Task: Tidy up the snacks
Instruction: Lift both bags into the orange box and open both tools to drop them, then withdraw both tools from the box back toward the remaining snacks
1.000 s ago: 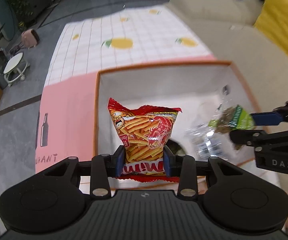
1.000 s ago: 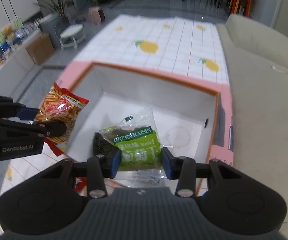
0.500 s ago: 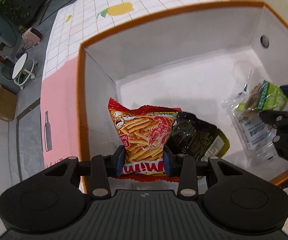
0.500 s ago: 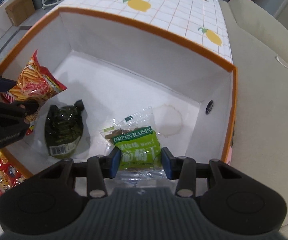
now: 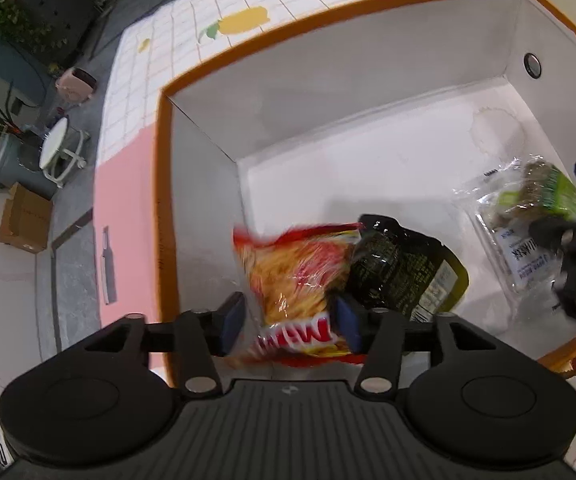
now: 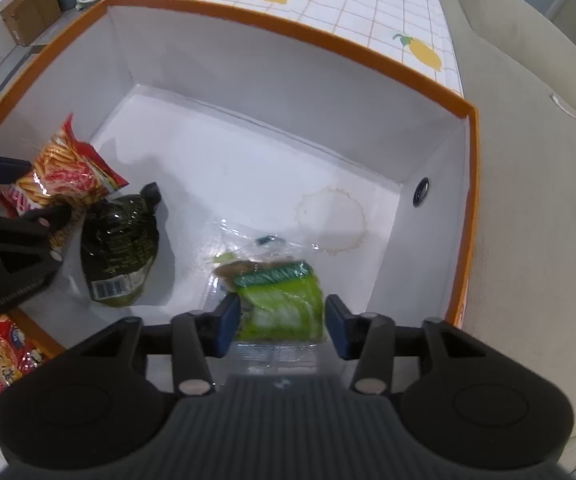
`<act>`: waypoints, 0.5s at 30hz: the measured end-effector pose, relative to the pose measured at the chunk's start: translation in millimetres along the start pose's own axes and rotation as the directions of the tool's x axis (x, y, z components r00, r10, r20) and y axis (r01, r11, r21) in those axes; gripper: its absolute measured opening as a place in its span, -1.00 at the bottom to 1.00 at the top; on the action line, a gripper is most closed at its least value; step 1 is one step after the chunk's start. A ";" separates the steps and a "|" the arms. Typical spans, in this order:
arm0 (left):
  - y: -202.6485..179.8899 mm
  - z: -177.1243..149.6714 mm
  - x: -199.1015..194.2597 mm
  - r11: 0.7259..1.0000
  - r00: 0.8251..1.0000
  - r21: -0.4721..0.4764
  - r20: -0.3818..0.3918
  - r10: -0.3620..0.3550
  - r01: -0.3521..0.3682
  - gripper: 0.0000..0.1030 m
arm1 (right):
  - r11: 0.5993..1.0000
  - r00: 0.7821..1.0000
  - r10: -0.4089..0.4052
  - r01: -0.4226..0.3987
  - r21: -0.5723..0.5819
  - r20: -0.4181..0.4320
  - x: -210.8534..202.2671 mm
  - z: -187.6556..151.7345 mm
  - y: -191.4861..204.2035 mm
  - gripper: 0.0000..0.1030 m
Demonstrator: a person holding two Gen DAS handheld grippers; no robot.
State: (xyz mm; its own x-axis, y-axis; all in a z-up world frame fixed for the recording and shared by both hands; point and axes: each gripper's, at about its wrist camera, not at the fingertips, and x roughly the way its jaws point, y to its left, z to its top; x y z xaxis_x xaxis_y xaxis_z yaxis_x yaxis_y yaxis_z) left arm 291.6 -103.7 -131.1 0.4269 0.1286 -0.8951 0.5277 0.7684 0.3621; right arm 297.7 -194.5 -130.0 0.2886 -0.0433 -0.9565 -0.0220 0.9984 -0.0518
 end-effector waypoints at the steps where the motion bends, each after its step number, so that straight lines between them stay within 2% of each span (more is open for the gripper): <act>1: 0.5 0.2 -1.6 1.000 1.000 0.000 0.009 0.004 -0.004 0.48 | 1.000 1.000 0.001 -0.001 -0.004 0.001 -1.6 0.5 1.6 0.22; 2: 1.7 0.3 -3.3 1.000 1.000 -0.003 0.015 0.007 -0.006 0.52 | 1.000 1.000 -0.006 0.006 -0.008 0.008 -4.1 0.9 3.6 0.38; 10: 11.5 -4.0 -25.3 0.999 0.999 -0.041 0.051 -0.017 0.019 0.52 | 1.000 0.998 -0.014 0.014 -0.008 0.055 -26.7 1.6 9.8 0.39; 15: 20.8 -12.7 -51.4 0.997 0.993 -0.072 0.113 -0.026 0.034 0.52 | 1.000 0.995 -0.021 0.020 0.005 0.098 -51.2 -1.0 7.1 0.39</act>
State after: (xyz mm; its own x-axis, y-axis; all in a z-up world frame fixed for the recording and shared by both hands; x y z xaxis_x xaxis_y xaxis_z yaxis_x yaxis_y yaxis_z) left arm 271.2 -86.4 -80.9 0.4936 0.0369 -0.8689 0.4880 0.8153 0.3118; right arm 281.8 -185.3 -81.7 0.3813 -0.0601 -0.9225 -0.0111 0.9975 -0.0696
